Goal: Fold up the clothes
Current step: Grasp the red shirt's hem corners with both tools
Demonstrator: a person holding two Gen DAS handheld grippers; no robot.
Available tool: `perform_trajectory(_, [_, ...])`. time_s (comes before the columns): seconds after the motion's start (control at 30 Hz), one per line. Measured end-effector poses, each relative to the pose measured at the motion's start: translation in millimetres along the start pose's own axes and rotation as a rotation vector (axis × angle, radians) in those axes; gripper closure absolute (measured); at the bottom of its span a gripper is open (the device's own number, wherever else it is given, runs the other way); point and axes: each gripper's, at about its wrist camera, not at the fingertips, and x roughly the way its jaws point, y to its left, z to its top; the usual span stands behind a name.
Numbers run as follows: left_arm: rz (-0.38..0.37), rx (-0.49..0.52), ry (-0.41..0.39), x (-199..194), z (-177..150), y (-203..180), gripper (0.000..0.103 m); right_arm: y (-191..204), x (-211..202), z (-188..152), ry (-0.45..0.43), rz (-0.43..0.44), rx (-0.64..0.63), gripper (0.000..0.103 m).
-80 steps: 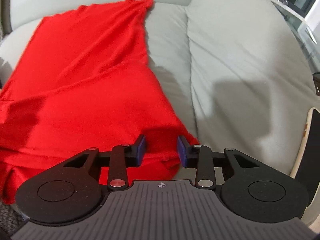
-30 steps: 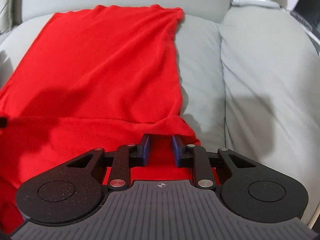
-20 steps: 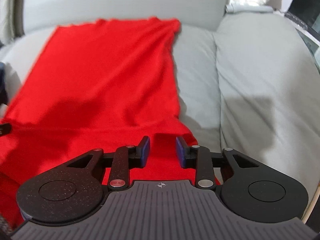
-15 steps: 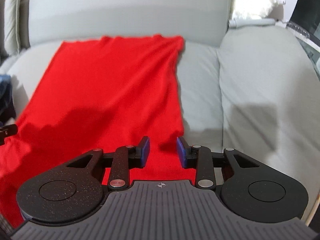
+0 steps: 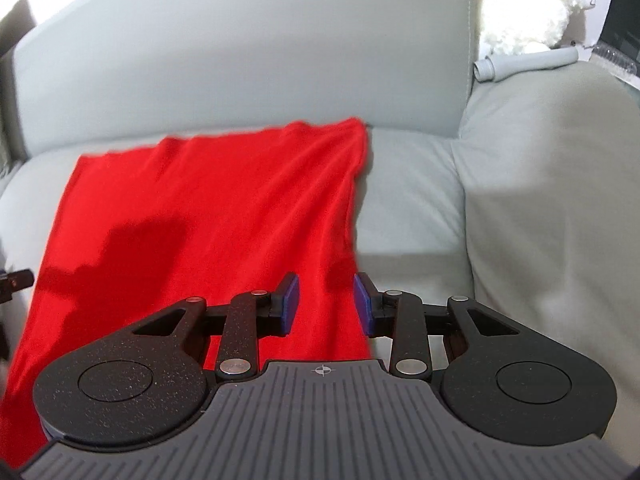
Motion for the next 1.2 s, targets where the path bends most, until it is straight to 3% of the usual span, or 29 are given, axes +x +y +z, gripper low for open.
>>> perform_trajectory(0.13, [0.034,0.005,-0.05,30.5,31.7,4.8,0.038,-9.1,29.0,29.5,-0.051,0.006,0.045,0.063])
perform_trajectory(0.27, [0.019,0.011,-0.094,61.4,59.0,10.0,0.033,-16.5,59.0,61.4,-0.119,0.004,0.062,0.052])
perform_trajectory(0.53, [-0.001,0.087,-0.094,113.6,78.0,6.7,0.032,-26.5,119.7,92.0,-0.105,-0.052,0.038,0.052])
perform_trajectory(0.67, [-0.063,0.098,-0.076,129.1,87.1,8.1,0.03,-28.7,137.5,94.9,-0.113,-0.016,0.015,0.052])
perform_trajectory(0.77, [-0.087,0.154,-0.064,132.7,91.5,7.2,0.031,-28.9,141.6,95.8,-0.115,0.02,-0.005,0.058])
perform_trajectory(0.83, [-0.097,0.184,-0.064,132.6,92.4,6.2,0.036,-25.7,141.6,94.0,-0.117,0.033,-0.026,0.065])
perform_trajectory(0.9, [-0.117,0.242,-0.07,129.8,92.3,0.5,0.053,-18.7,141.1,93.5,-0.114,0.035,-0.063,0.085])
perform_trajectory(0.93, [-0.125,0.273,-0.074,128.2,91.9,-3.5,0.059,-13.3,141.0,93.8,-0.109,0.031,-0.089,0.086])
perform_trajectory(0.97, [-0.144,0.3,-0.073,126.7,91.5,-7.4,0.081,-7.4,141.1,95.1,-0.103,0.017,-0.115,0.09])
perform_trajectory(1.0, [-0.162,0.309,-0.067,125.8,91.9,-10.2,0.096,-1.1,141.0,96.8,-0.097,-0.007,-0.148,0.093])
perform_trajectory(1.1, [-0.181,0.288,-0.052,124.5,94.7,-13.0,0.1,9.1,137.4,103.5,-0.082,-0.053,-0.183,0.097])
perform_trajectory(1.2, [-0.209,0.189,-0.056,121.8,98.7,1.4,0.099,8.3,128.1,107.1,-0.1,-0.056,-0.168,0.098])
